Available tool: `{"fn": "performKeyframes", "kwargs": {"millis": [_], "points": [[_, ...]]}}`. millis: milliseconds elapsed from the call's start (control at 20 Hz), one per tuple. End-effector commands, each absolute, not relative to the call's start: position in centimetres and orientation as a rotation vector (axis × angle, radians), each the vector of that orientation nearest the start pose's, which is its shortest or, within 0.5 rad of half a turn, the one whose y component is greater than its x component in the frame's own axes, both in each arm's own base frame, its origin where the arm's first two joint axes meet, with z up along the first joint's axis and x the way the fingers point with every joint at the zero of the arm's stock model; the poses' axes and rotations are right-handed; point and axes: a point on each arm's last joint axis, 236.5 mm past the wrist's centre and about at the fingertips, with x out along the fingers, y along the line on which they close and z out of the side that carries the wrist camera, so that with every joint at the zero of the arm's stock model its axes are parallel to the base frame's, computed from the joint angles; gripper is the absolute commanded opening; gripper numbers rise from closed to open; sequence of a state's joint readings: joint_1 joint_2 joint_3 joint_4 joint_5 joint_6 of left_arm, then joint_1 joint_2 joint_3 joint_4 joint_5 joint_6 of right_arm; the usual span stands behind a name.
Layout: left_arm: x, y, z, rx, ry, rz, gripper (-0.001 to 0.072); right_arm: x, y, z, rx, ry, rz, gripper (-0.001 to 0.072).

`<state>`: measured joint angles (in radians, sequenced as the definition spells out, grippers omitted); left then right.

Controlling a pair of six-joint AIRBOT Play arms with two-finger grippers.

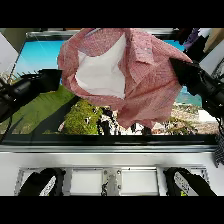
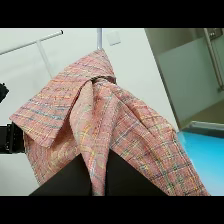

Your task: Fold the clothes and pants, and hang the long-sleeved shirts on hangers.

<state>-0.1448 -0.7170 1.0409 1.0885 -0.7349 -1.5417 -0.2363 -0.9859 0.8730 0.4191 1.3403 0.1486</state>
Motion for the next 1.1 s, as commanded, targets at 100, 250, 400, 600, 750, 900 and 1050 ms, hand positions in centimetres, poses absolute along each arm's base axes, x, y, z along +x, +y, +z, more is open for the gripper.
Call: {"fn": "performKeyframes", "kwargs": {"millis": [100, 250, 400, 600, 750, 900, 1050], "points": [[38.7, -17.1, 26.1, -0.253, 0.463, -0.547, 0.0675, 34.0, 14.2, 30.1, 0.481, -0.075, 1.088, 0.0014], [40.4, -18.0, 25.5, -0.238, 0.521, -0.570, 0.0672, 34.0, 14.5, 29.2, 0.456, -0.037, 1.090, 0.0013], [41.7, -18.6, 24.9, -0.230, 0.570, -0.584, 0.0386, 34.0, 14.5, 29.1, 0.465, -0.030, 1.091, 0.0013], [41.1, -19.3, 22.0, -0.214, 0.694, -0.620, 0.0117, 34.0, 14.5, 29.1, 0.465, -0.030, 1.091, 0.0013], [41.3, -18.8, 23.8, -0.218, 0.629, -0.601, 0.0019, 34.1, 14.5, 29.0, 0.461, -0.025, 1.089, 0.0013], [41.1, -17.3, 29.0, -0.228, 0.474, -0.571, 0.0019, 34.1, 14.9, 27.5, 0.424, 0.031, 1.086, 0.0014], [39.8, -17.1, 34.6, -0.208, 0.353, -0.588, 0.0019, 34.2, 15.0, 26.7, 0.418, 0.056, 1.086, 0.0013]]}}
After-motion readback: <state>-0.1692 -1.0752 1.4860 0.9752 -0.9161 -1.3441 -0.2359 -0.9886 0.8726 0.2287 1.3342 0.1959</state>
